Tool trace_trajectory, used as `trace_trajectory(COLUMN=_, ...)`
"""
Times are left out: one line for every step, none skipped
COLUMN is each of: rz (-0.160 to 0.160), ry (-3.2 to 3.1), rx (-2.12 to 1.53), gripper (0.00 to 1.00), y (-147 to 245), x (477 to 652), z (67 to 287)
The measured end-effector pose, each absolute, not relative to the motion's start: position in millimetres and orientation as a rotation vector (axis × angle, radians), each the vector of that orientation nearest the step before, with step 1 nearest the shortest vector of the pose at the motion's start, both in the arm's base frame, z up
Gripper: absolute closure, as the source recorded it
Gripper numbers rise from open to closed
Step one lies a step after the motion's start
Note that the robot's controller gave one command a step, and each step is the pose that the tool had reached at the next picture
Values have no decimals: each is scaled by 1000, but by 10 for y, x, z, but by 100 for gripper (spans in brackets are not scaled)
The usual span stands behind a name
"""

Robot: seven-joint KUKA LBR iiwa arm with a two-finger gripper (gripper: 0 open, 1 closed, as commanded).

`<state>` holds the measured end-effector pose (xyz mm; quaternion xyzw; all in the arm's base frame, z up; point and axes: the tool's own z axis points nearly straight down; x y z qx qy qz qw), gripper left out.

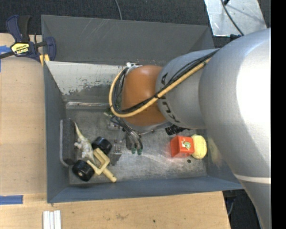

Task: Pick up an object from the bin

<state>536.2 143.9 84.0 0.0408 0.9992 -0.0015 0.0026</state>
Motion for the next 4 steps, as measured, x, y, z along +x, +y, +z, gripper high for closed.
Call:
trace_trajectory(rz=0, ry=3136, rx=53, gripper=0, y=1731, x=5317, z=766)
trace_trajectory(rz=-4, ry=3128, rx=-260, gripper=0, y=1843, x=5378, z=911)
trace_trajectory(rz=-11, ry=3098, rx=-397, gripper=100, y=2253, x=5027, z=874)
trace_trajectory(rz=-11, ry=3098, rx=-397, gripper=100, y=2253, x=5027, z=874)
